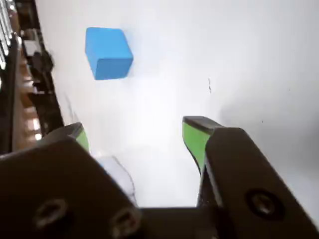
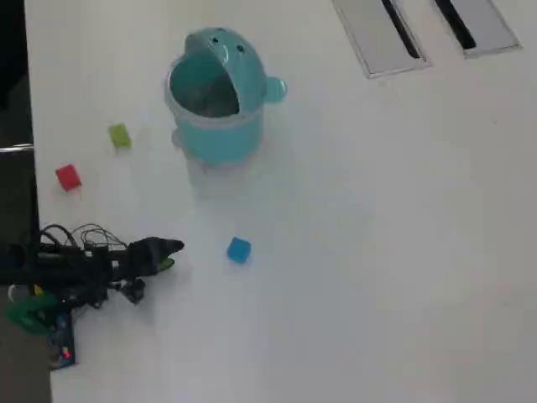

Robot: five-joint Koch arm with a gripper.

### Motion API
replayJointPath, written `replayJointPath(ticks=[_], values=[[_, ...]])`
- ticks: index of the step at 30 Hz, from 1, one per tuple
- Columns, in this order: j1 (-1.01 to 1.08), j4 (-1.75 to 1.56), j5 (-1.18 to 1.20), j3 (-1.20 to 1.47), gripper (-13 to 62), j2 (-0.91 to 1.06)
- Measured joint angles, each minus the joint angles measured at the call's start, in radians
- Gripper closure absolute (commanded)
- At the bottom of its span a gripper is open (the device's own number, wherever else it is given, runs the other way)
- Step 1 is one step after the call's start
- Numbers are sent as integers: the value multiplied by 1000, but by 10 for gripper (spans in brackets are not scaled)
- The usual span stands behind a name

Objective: Grasp RGB lego blocks and put them in the bin one by one.

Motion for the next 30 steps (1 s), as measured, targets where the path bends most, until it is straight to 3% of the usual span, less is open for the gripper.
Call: replayJointPath(ticks=[30], values=[[14,-130,-60,0,156,0]])
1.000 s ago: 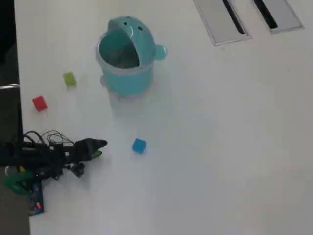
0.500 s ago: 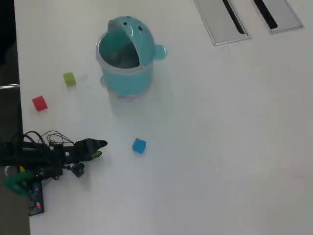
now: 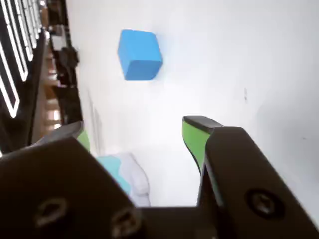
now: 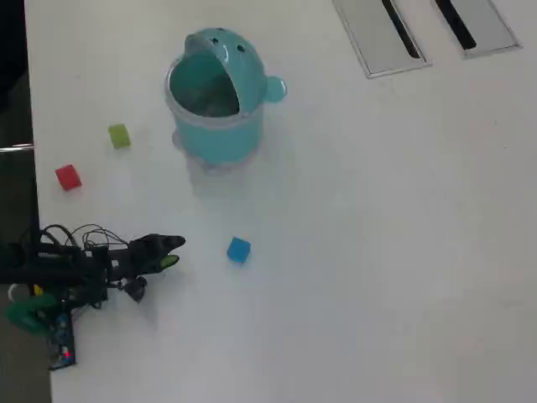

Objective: Grasp RGB lego blocks and put them in the bin one by one.

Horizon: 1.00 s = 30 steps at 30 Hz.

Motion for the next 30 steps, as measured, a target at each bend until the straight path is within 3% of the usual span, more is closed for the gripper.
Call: replayJointPath(ticks=[10,30], values=[[-9,-235,-78,0,171,0],[-167,-387,-284,-75,174,0]])
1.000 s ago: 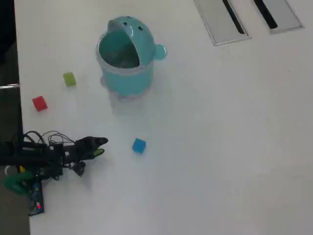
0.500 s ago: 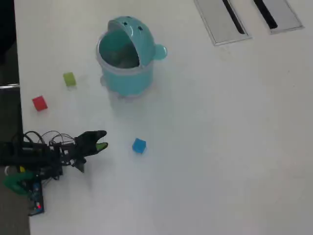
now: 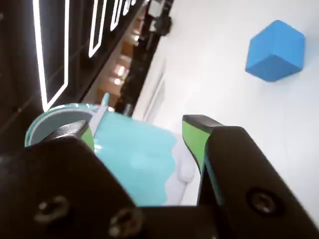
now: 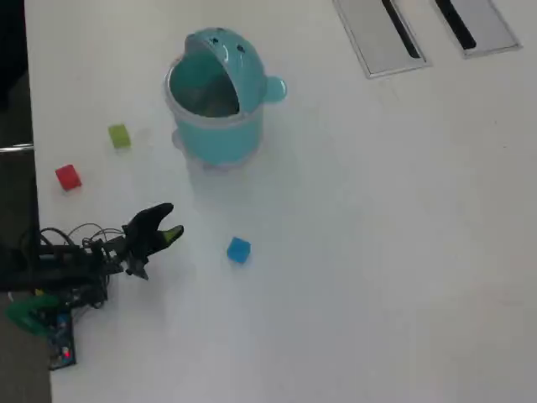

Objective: Grasp RGB lego blocks and put them in the bin one by one.

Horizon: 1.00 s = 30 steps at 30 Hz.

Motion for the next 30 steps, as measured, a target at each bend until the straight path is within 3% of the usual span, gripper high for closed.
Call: replayJointPath(ticks=[4,12,30], values=[[-80,0,-121,-91,198,0],[-195,-3,-135,-221,197,0],[-428,387,-176,-598,194,0]])
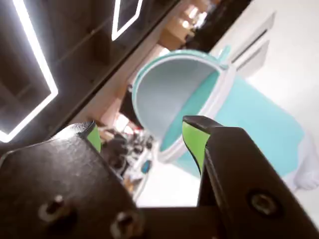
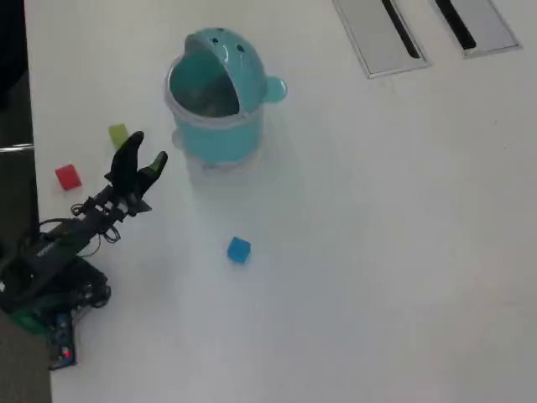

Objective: Grasp RGB lego blocks and put them in the bin one by one.

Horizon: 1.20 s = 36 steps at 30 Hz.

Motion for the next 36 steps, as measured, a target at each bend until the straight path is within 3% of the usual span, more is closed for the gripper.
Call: replayJointPath(ticks=[5,7,14,20,36], values=[[-166,95,-84,-3,194,0],[-313,282,-127,-64,194,2],[-400,434,-322,-147,193,0],[-632,666,-588,-235,195,2],[-910,813,-983,-244,193,-2]])
